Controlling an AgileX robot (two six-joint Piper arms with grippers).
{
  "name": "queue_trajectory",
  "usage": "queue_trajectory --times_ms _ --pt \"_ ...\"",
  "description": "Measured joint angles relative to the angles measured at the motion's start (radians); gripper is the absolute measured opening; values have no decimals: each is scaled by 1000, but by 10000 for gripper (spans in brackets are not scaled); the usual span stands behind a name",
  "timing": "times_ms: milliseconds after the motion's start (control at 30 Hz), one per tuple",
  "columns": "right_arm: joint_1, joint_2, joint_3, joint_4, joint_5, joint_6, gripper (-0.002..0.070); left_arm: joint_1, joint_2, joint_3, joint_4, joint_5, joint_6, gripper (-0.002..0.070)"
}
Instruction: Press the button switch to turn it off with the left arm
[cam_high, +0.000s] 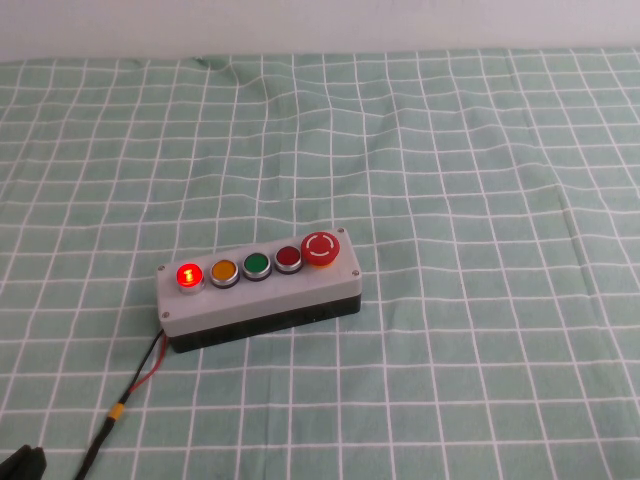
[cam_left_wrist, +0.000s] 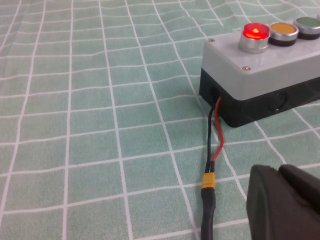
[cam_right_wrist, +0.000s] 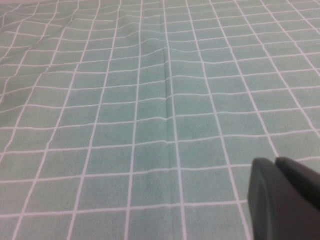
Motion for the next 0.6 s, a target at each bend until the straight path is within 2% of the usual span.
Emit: queue_trajectory --times_ms 300,600 --pt "0 0 0 0 0 0 -16 0 0 0 -2 -67 0 -3" --pt "0 0 0 0 0 0 -16 0 0 0 -19 -488 -6 -3"
